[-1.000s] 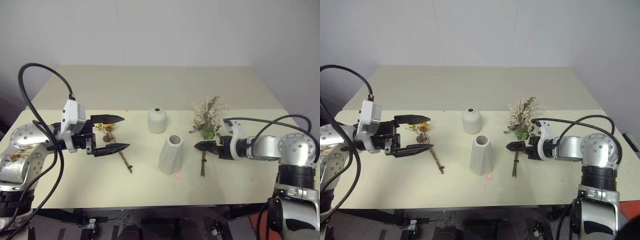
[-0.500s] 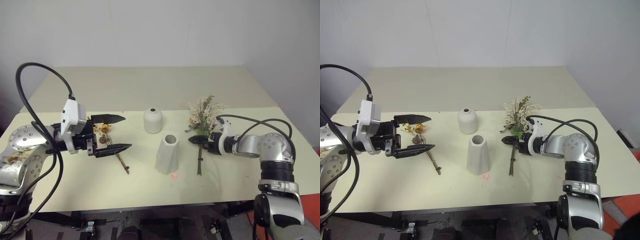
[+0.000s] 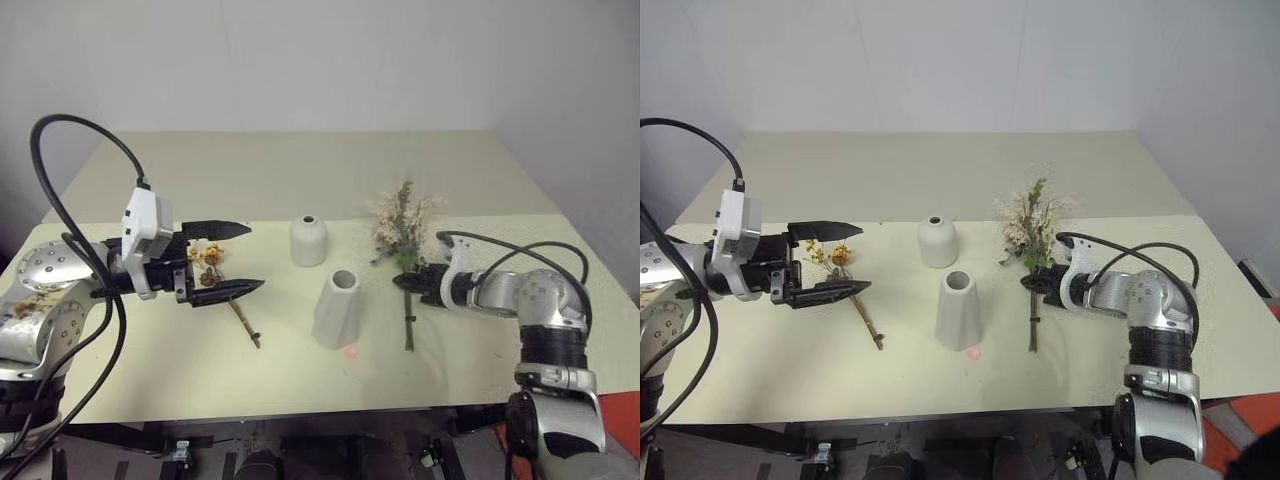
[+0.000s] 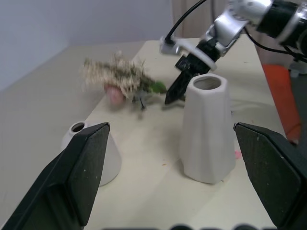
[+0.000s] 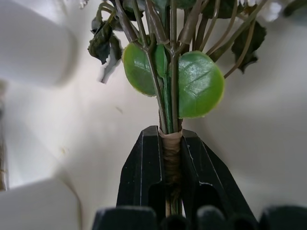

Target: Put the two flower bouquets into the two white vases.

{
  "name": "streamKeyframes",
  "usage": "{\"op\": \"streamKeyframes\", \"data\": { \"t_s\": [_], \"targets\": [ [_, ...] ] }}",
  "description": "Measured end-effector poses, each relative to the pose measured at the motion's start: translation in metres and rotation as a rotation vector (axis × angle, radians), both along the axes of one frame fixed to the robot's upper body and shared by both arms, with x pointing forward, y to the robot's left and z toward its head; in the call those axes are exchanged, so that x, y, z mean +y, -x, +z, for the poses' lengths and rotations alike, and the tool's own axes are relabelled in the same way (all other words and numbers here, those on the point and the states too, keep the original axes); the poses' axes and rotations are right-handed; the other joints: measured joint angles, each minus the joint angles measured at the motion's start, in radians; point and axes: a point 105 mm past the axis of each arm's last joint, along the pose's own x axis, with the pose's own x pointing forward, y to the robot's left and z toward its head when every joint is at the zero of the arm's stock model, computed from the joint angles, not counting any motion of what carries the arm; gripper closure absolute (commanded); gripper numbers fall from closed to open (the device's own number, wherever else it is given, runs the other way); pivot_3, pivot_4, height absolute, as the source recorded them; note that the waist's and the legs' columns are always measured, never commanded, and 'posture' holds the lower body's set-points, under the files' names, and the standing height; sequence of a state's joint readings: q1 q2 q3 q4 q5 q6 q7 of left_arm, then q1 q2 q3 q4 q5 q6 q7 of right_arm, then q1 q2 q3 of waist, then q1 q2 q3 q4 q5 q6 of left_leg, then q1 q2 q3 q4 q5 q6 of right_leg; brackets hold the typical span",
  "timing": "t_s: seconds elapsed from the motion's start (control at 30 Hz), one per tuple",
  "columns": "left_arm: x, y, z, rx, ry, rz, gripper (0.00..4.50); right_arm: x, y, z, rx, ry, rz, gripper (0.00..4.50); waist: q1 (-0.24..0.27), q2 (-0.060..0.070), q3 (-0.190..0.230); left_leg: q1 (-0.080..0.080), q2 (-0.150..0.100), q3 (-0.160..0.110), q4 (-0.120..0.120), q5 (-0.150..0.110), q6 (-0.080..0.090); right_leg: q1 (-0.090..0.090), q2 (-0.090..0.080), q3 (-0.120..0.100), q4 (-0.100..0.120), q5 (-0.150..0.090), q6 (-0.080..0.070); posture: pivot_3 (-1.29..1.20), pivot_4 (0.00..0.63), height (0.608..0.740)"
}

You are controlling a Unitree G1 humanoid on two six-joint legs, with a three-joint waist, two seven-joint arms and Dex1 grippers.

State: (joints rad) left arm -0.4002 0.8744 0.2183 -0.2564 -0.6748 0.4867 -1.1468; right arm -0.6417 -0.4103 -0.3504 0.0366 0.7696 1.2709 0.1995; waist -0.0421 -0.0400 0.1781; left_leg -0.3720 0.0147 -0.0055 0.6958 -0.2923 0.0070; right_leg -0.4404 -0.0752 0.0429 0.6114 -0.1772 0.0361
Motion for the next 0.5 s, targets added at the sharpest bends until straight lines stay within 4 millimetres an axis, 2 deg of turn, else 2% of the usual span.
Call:
{"op": "streamKeyframes", "data": {
  "t_s": [0.13,0.2,0.27,0.37,0.5],
  "targets": [
    [0.005,-0.006,-0.005,0.043,0.031,0.032,0.0,-0.002,0.012,0.078,-0.403,0.046,-0.058,4.3,-0.002,0.001,0.001,0.0,0.0,0.0,0.0,0.0,0.0,-0.001,0.0,0.0,0.0,0.0,0.0,0.0,0.15,0.74],
    [0.005,-0.009,-0.002,0.037,0.036,0.026,0.0,0.007,0.018,0.111,-0.568,0.086,-0.05,4.3,-0.005,0.001,0.001,0.001,0.0,0.0,0.0,0.0,0.0,-0.001,0.0,0.0,0.0,0.0,0.0,0.0,0.15,0.74],
    [0.005,-0.011,0.003,0.022,0.038,0.017,0.0,0.024,0.022,0.137,-0.707,0.105,-0.018,4.3,-0.008,0.001,0.001,0.003,0.0,0.0,0.0,0.0,0.0,0.0,0.001,0.0,0.001,0.0,0.0,0.0,0.15,0.74],
    [0.004,-0.013,0.009,0.0,0.04,0.0,0.0,0.054,0.022,0.158,-0.858,0.113,0.03,4.3,-0.009,0.001,0.001,0.003,0.001,0.0,0.0,0.0,-0.001,0.0,0.002,0.0,0.001,0.0,0.0,0.0,0.15,0.74],
    [0.007,-0.017,0.013,-0.022,0.033,0.006,0.0,0.093,0.01,0.159,-0.954,0.125,0.077,4.3,-0.009,0.001,0.001,0.002,0.0,0.0,0.0,0.0,-0.001,0.0,0.001,0.0,0.001,0.0,-0.001,0.0,0.15,0.74]
  ]
}}
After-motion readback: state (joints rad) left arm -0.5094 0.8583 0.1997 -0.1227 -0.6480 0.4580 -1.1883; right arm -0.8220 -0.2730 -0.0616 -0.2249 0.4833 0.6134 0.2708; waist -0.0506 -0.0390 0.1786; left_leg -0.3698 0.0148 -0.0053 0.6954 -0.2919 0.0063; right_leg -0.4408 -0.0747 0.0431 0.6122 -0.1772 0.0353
